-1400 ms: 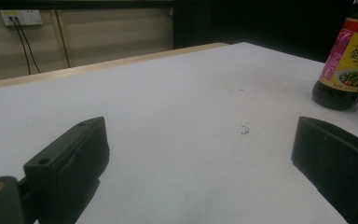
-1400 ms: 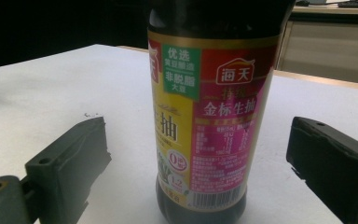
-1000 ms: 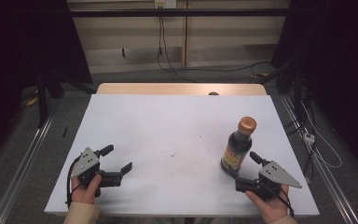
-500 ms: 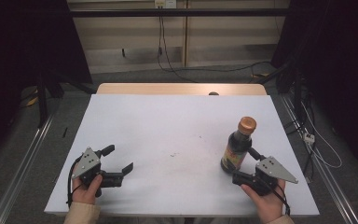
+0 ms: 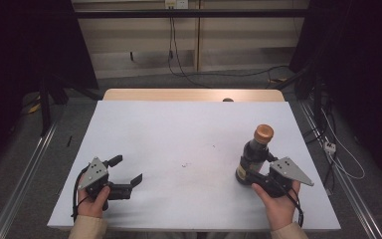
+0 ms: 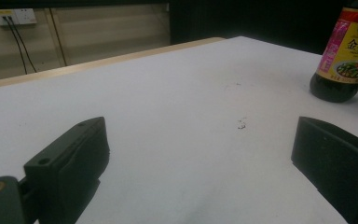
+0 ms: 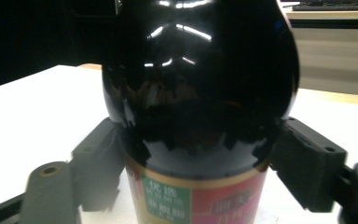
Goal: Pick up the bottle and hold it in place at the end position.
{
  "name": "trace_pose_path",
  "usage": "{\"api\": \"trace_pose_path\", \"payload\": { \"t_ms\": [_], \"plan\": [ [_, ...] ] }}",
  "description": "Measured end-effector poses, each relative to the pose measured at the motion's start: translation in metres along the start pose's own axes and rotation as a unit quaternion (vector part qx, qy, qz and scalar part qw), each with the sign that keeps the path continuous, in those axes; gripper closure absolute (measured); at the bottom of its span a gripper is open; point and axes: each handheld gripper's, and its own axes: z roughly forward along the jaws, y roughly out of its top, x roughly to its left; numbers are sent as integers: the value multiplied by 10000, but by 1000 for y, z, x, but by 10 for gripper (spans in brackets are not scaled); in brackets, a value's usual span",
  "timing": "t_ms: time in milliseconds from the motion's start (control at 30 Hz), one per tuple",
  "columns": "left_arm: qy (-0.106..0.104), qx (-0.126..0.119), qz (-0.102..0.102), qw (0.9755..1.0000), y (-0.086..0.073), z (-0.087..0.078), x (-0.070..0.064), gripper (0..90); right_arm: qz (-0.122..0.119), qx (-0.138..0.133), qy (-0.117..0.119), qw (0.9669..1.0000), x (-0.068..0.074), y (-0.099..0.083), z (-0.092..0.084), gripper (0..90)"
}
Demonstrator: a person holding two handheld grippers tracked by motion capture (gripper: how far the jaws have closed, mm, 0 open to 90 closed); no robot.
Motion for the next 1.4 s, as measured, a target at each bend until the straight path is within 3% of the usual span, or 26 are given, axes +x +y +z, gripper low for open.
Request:
{"api": "trace_pose_path", "payload": {
  "t_ms": [200,433,467,767,900,1033,1400],
  "plan": [
    [-18,5,48,10000,1,0,0,39,-97,73,21,9999,1,3,4,300],
    [-50,6,64,10000,1,2,-1,39,-223,159,374,9989,-7,6,5,308],
    [-67,10,58,10000,1,2,-1,39,-278,152,510,9982,-10,6,6,309],
    [-54,1,54,10000,1,3,-1,39,-406,186,785,9959,-14,11,14,311],
    [-27,-28,29,10000,1,2,0,39,-318,98,936,9950,-16,13,20,312],
    [-45,-29,15,10000,1,2,0,39,-408,32,1058,9935,-15,21,27,311],
    [-94,-83,29,9999,2,1,1,39,-359,67,1403,9894,-2,29,53,310]
  ]
}}
